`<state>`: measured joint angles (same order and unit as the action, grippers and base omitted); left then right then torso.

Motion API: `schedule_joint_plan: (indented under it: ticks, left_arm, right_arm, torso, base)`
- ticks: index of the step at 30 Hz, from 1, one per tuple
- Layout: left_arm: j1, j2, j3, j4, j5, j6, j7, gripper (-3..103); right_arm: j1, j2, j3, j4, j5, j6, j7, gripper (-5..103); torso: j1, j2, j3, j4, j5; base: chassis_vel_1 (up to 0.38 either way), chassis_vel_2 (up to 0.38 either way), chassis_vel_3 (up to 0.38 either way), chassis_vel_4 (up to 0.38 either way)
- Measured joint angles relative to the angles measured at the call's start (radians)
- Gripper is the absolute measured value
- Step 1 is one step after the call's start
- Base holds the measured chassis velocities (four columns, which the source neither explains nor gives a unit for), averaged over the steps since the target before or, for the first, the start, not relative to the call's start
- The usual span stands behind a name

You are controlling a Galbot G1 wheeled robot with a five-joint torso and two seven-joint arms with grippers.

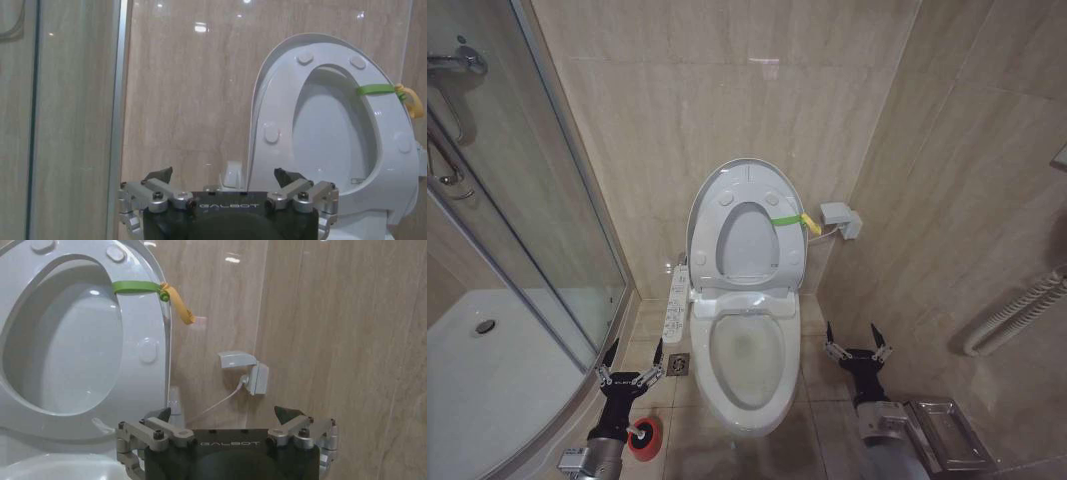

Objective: Open the toilet lid, clean the toilet bowl with a toilet brush, close the toilet lid, and flush.

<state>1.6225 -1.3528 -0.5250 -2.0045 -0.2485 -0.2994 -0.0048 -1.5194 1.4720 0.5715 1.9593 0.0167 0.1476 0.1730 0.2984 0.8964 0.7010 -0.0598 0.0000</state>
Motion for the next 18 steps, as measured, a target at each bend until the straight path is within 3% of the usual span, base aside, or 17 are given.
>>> schedule_joint_plan:
  ticks: [11, 15, 17, 18]
  left_arm:
    - [0.0, 0.0, 0.0, 0.0, 0.0, 0.0, 0.0, 99]
    - [0.0, 0.0, 0.0, 0.0, 0.0, 0.0, 0.0, 99]
    - [0.0, 0.0, 0.0, 0.0, 0.0, 0.0, 0.0, 99]
    - [0.0, 0.0, 0.0, 0.0, 0.0, 0.0, 0.0, 99]
  right_arm:
    - [0.0, 0.001, 0.003, 0.003, 0.007, -0.013, -0.009, 100]
    - [0.004, 0.01, 0.044, 0.068, 0.109, -0.151, -0.102, 100]
    - [0.004, 0.01, 0.044, 0.068, 0.109, -0.151, -0.102, 100]
    - [0.007, 0.014, 0.061, 0.094, 0.155, -0.21, -0.144, 100]
  torso:
    - [0.0, 0.0, 0.0, 0.0, 0.0]
    - [0.0, 0.0, 0.0, 0.0, 0.0]
    - [0.0, 0.0, 0.0, 0.0, 0.0]
    - [0.0, 0.0, 0.0, 0.0, -0.0001]
  base:
    - [0.0, 0.0, 0.0, 0.0]
    - [0.0, 0.0, 0.0, 0.0]
    - [0.0, 0.0, 0.0, 0.0]
    - [0.0, 0.0, 0.0, 0.0]
